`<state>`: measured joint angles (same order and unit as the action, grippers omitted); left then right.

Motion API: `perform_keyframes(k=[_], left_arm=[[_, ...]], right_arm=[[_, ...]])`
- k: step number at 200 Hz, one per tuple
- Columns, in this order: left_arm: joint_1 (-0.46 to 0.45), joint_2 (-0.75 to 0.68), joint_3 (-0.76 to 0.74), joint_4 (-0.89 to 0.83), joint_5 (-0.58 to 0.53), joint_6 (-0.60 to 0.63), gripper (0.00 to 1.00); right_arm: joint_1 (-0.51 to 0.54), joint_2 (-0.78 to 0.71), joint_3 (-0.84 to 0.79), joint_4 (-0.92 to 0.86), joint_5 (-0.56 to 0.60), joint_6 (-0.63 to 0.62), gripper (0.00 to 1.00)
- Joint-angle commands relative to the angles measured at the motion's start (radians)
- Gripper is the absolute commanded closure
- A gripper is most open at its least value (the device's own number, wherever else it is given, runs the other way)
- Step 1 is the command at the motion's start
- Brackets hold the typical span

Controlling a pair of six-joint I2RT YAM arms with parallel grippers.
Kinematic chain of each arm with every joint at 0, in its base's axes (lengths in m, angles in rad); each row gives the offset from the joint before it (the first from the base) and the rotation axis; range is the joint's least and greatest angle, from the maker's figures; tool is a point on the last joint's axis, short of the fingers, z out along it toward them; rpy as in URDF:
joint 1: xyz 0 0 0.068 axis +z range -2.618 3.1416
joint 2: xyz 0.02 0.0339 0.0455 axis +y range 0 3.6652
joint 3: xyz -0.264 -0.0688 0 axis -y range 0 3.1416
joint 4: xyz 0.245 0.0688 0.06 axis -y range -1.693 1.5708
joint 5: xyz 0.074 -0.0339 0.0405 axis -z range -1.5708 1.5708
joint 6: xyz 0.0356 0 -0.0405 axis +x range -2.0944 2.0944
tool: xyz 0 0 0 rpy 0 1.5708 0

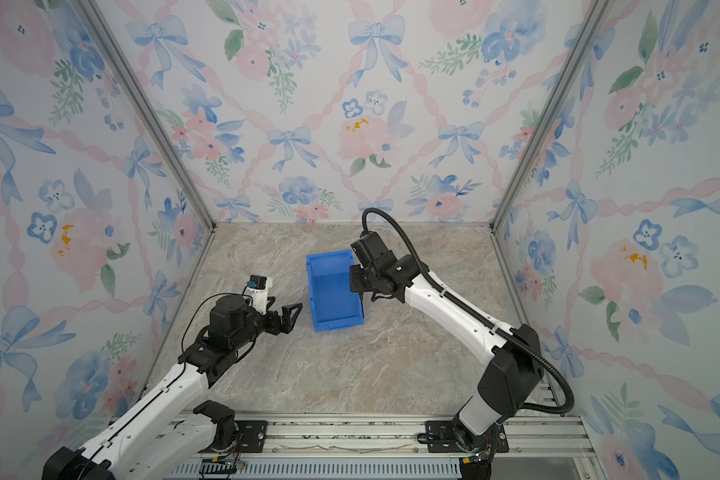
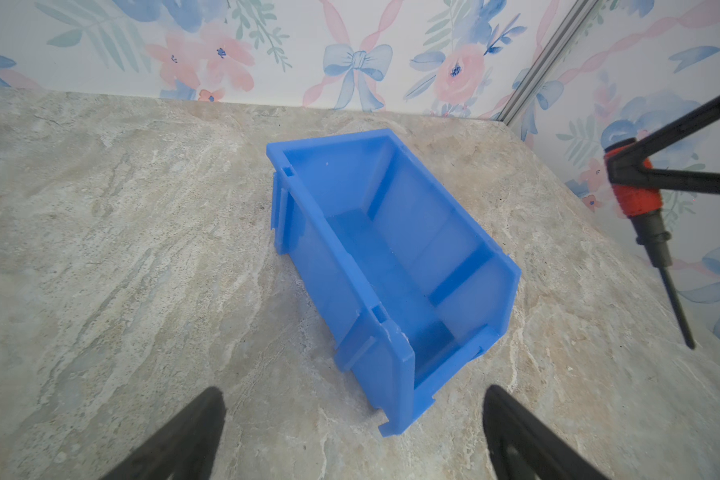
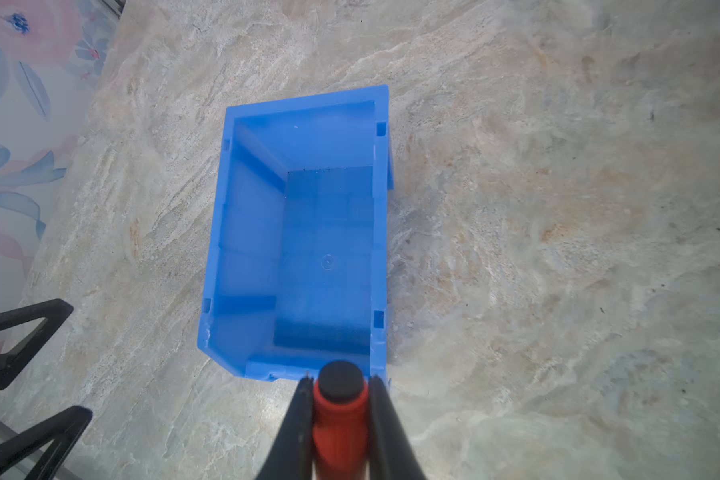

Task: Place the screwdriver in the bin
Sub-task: 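Lift the screwdriver with the right gripper and carry it over the blue bin, then lower the screwdriver into the blue bin and open the right gripper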

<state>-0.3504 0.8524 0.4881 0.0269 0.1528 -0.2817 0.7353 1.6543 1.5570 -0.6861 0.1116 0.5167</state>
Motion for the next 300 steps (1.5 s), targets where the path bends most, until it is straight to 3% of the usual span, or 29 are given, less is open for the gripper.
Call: perform_keyframes(k=[1,58,105,192,300], left_arm=[[-0.004,-0.037,-0.015,-0.018,-0.031,-0.008,0.02],[-0.003,-0.105,-0.022,-0.066,-0.052,-0.008,0.02],[-0.003,-0.154,-0.029,-0.084,-0.072,-0.011,0.02],[-0.003,-0.172,-0.034,-0.081,-0.082,-0.01,0.03],[-0.003,-0.174,-0.04,-0.074,-0.094,-0.008,0.03]], right_arm=[[0.015,0.088,0.09,-0.007,-0.003,0.007,0.95],[0.035,0.274,0.284,0.016,-0.036,0.029,0.93],[0.062,0.44,0.437,-0.049,0.019,-0.006,0.93],[0.046,0.58,0.429,-0.001,0.0,0.043,0.92],[0.047,0.739,0.56,-0.059,0.066,0.011,0.88]])
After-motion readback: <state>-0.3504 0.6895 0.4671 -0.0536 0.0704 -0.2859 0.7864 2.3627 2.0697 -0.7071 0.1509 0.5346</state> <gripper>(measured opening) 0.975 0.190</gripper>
